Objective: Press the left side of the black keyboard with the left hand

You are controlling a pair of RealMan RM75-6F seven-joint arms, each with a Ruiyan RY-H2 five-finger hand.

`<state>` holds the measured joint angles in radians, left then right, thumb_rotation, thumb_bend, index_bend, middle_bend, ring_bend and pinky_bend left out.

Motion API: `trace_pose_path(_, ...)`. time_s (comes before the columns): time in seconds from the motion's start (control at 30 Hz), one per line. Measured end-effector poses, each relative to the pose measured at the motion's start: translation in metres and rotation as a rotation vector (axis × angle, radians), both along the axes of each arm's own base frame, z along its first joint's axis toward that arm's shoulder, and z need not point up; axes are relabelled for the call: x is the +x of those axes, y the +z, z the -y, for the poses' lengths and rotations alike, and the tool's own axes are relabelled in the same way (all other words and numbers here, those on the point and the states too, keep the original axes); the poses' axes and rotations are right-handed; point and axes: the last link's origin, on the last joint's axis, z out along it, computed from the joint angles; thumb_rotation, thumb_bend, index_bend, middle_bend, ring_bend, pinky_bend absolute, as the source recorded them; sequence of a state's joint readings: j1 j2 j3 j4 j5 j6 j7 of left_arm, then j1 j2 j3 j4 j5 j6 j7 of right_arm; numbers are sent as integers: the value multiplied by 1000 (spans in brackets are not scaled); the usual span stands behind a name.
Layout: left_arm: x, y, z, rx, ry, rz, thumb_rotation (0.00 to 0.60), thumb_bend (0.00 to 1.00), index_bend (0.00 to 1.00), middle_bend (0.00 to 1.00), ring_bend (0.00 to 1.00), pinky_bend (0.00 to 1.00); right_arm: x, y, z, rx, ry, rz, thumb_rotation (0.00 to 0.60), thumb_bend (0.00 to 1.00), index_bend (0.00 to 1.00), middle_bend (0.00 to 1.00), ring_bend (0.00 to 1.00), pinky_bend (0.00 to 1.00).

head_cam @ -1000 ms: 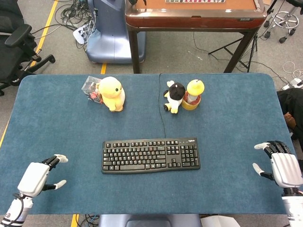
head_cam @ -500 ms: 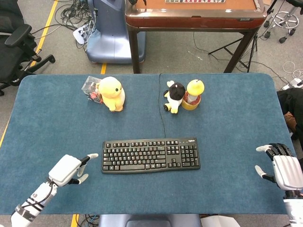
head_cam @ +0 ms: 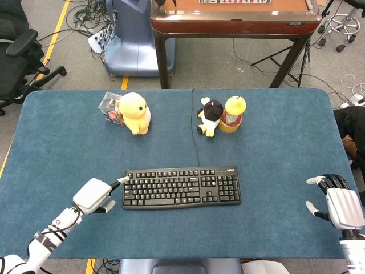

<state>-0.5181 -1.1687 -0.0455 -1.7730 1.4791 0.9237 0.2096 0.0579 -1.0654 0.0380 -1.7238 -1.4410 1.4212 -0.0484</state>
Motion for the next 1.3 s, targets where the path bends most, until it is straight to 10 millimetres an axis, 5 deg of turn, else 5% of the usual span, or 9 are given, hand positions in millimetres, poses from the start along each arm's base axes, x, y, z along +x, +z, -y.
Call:
trace_pose_path(0.7,41,-25,-19,-100,-39,-94,600,424,129,937,904,1000,0,3,0,1,0,10,600,226,370,344,201,202)
trace_pose_path(1.3,51,-33,-32,-133,12,-132,600,517,183,983,936,1000,-2,0,1,22,-9,5,600,225,370,344,202,202)
